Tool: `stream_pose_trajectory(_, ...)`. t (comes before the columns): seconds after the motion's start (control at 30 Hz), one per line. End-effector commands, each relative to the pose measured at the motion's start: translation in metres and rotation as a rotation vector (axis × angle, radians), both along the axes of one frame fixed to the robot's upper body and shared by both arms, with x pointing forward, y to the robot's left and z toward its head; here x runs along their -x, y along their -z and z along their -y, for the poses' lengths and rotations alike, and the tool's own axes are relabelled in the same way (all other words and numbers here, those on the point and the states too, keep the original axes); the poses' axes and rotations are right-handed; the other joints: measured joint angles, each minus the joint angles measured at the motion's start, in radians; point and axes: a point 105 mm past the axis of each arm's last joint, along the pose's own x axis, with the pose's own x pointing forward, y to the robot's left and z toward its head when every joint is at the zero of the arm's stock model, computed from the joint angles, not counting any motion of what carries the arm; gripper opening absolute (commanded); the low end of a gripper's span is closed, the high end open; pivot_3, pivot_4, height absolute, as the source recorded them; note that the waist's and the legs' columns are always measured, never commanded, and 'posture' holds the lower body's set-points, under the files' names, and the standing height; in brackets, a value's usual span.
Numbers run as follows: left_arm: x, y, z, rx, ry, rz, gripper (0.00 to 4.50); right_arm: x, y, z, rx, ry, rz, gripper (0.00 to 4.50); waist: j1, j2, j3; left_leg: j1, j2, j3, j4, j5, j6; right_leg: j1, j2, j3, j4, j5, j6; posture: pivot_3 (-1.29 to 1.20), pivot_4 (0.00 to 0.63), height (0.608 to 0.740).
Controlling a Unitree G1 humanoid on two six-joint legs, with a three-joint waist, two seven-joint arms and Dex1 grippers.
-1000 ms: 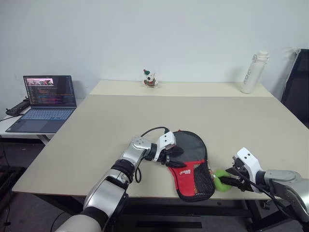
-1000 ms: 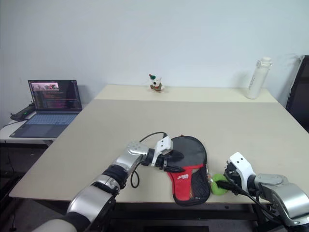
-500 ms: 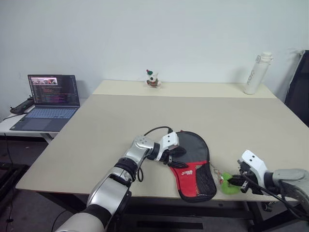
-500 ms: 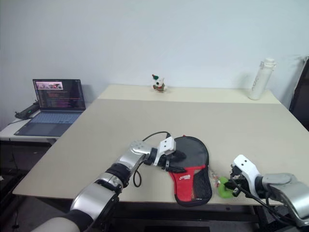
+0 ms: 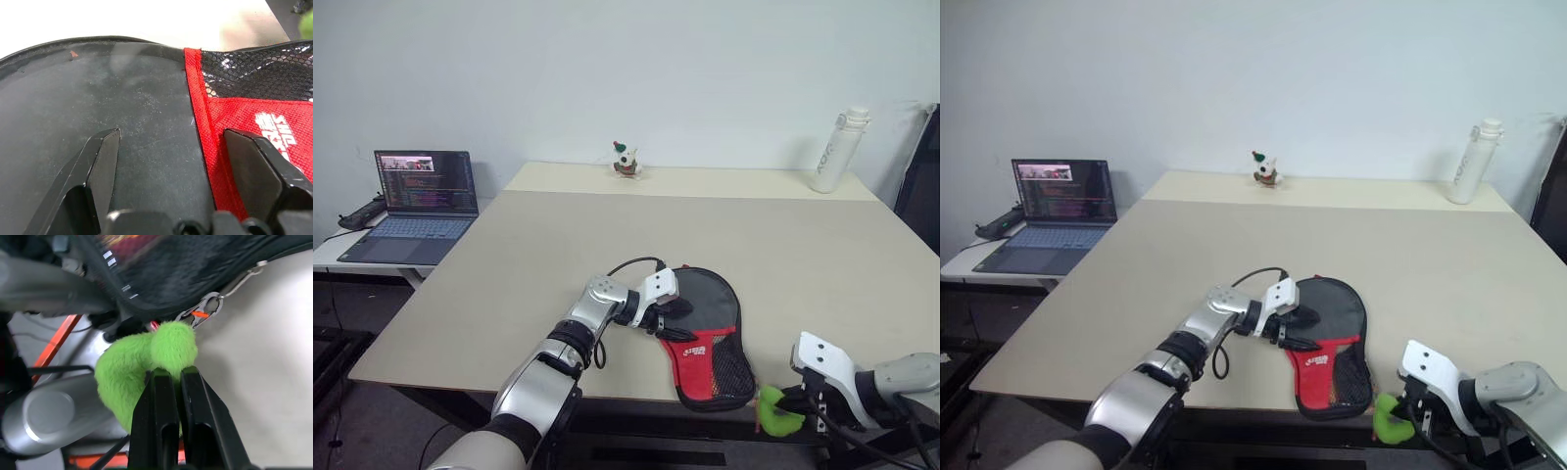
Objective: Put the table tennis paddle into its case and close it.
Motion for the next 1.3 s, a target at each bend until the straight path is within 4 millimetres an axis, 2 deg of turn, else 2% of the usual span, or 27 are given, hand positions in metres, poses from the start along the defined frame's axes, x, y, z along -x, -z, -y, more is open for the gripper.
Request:
stream_pose_trajectory(0.03, 0.004, 0.015, -0.001, -0.061, 0.001, -0.027, 3.67, 0.018, -0.006, -0.012, -0.006, -0.116, -0.031, 0.01, 0.0, 0.0, 0.0, 0.0, 0.0, 0.0, 0.0, 0.0, 0.0, 0.001, 0.0, 0.0, 0.0, 0.0, 0.0, 0.0, 0.15, 0.74)
stream_pose_trajectory(0.3, 0.005, 0.016, -0.001, -0.066, 0.007, -0.028, 3.67, 0.049, -0.009, -0.037, -0.067, -0.262, -0.106, 0.01, 0.0, 0.0, 0.0, 0.002, 0.0, -0.001, 0.0, 0.0, 0.0, 0.003, 0.0, -0.001, -0.001, 0.0, 0.0, 0.0, 0.15, 0.74)
stream_pose_trajectory(0.5, 0.004, 0.016, 0.0, -0.065, 0.006, -0.025, 3.67, 0.062, -0.005, -0.052, -0.106, -0.317, -0.142, 0.01, 0.0, 0.0, 0.0, 0.002, 0.0, -0.001, 0.0, 0.0, 0.0, 0.004, 0.0, -0.001, -0.001, 0.0, 0.0, 0.0, 0.15, 0.74)
stream_pose_trajectory(0.57, 0.005, 0.016, 0.001, -0.064, 0.007, -0.025, 3.67, 0.062, -0.005, -0.055, -0.113, -0.324, -0.141, 0.01, 0.0, 0.0, 0.0, 0.003, 0.0, -0.001, 0.0, 0.0, 0.0, 0.004, 0.0, -0.001, -0.001, 0.0, 0.0, 0.0, 0.15, 0.74)
stream_pose_trajectory(0.73, 0.005, 0.016, 0.002, -0.06, 0.007, -0.025, 3.67, 0.042, -0.008, -0.052, -0.101, -0.289, -0.104, 0.01, 0.001, -0.001, 0.0, 0.003, 0.0, -0.001, 0.001, 0.0, 0.0, 0.005, -0.001, -0.002, -0.001, 0.0, 0.0, 0.0, 0.15, 0.74)
stream_pose_trajectory(0.83, 0.005, 0.016, 0.002, -0.057, 0.007, -0.026, 3.67, 0.036, -0.014, -0.051, -0.12, -0.278, -0.113, 0.73, 0.001, -0.001, 0.0, 0.003, 0.0, -0.002, 0.001, 0.0, 0.0, 0.005, -0.001, -0.002, -0.001, 0.0, 0.0, 0.0, 0.15, 0.74)
stream_pose_trajectory(1.07, 0.004, 0.011, 0.003, -0.019, -0.004, -0.019, 3.67, 0.02, -0.036, -0.054, -0.225, -0.219, -0.062, 3.1, 0.001, -0.001, 0.0, 0.003, 0.0, -0.002, 0.001, 0.0, 0.0, 0.005, -0.001, -0.002, -0.001, 0.0, 0.0, 0.0, 0.15, 0.74)
stream_pose_trajectory(1.13, 0.001, 0.005, 0.001, 0.009, -0.018, -0.005, 3.67, 0.015, -0.044, -0.054, -0.246, -0.189, -0.024, 3.1, 0.001, -0.001, 0.0, 0.003, 0.0, -0.002, 0.001, 0.0, 0.0, 0.005, -0.001, -0.002, -0.001, 0.0, 0.0, 0.0, 0.15, 0.74)
stream_pose_trajectory(1.23, -0.009, -0.029, -0.023, 0.144, -0.099, 0.053, 3.67, -0.021, -0.066, -0.043, -0.285, -0.085, 0.165, 3.1, -0.004, -0.001, 0.0, 0.003, 0.0, -0.002, 0.001, 0.0, 0.0, 0.004, -0.001, -0.002, -0.001, 0.0, 0.0, 0.0, 0.15, 0.74)
stream_pose_trajectory(1.3, -0.007, -0.041, -0.037, 0.185, -0.122, 0.073, 3.67, -0.035, -0.072, -0.037, -0.295, -0.047, 0.228, 3.1, -0.014, -0.002, 0.001, 0.003, 0.001, -0.001, 0.0, 0.0, 0.0, 0.002, -0.001, 0.0, 0.0, 0.0, 0.0, 0.0, 0.15, 0.74)
